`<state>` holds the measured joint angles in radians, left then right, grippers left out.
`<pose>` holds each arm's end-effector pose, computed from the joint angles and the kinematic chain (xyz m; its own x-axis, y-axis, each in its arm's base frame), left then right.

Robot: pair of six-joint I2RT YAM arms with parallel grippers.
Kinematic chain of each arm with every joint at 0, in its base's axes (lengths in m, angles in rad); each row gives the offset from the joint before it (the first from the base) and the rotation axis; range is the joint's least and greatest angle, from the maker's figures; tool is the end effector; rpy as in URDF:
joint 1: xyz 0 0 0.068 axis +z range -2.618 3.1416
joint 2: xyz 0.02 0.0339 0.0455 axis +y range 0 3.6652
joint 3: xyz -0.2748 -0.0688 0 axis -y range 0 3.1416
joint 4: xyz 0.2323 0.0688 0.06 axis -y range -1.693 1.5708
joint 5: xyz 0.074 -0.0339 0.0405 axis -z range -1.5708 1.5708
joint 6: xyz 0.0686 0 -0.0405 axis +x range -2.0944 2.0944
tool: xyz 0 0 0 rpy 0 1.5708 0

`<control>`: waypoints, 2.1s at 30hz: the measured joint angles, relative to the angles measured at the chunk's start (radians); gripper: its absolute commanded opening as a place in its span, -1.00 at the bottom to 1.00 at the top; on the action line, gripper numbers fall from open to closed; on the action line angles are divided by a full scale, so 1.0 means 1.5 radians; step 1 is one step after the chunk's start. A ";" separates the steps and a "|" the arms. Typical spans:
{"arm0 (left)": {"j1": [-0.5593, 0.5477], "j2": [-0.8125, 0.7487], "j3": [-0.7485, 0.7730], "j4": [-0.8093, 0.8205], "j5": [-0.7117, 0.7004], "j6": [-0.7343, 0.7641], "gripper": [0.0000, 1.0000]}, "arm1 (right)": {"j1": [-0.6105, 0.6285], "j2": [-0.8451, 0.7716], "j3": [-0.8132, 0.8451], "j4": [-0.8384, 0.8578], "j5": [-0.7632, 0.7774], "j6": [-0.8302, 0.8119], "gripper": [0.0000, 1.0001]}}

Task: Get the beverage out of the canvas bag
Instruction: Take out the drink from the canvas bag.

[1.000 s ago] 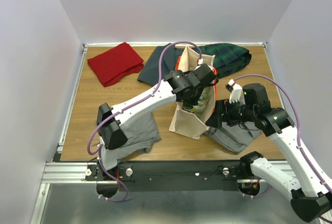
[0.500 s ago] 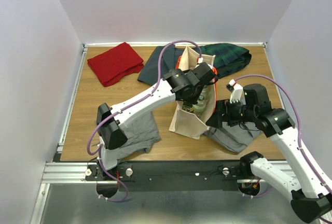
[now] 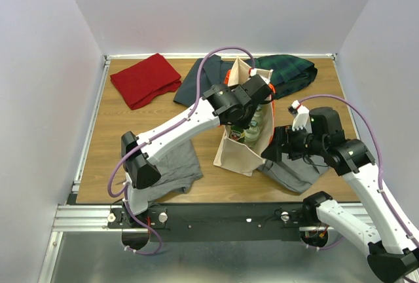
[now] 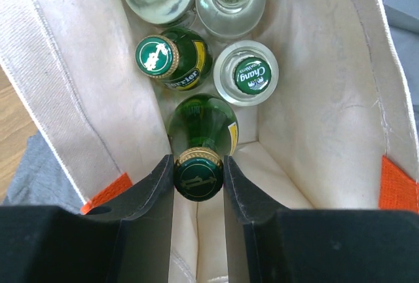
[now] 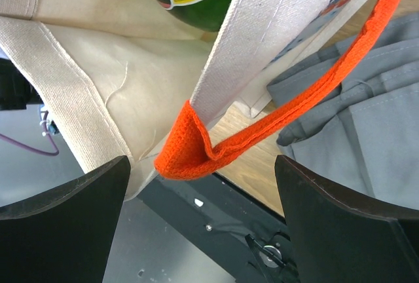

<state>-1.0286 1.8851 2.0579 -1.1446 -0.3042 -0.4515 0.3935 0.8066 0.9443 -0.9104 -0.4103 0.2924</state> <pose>0.2251 -0.3338 0.3587 -0.7020 0.3586 -0.6153 0.4710 0.8818 -0.0234 0.1278 0.0827 0.3076 -0.7947 -0.0437 -0.6054 -0.4034 0.7833 0.4730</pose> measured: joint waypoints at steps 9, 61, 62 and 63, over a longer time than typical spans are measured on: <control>0.000 -0.001 0.025 -0.010 -0.002 0.012 -1.00 | 0.000 -0.024 0.000 0.000 0.026 0.003 1.00; 0.027 -0.045 0.194 -0.043 0.019 0.105 -1.00 | 0.003 -0.101 -0.015 0.001 0.086 0.032 1.00; 0.028 -0.047 0.194 -0.042 0.018 0.107 -1.00 | 0.003 -0.101 -0.015 0.001 0.086 0.032 1.00; 0.029 -0.050 0.194 -0.041 0.018 0.109 -1.00 | 0.003 -0.101 -0.015 0.001 0.086 0.032 1.00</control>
<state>-0.9848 1.8103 2.3493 -1.2060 -0.2768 -0.2874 0.3981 0.6556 0.9222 -0.9096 -0.2806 0.3401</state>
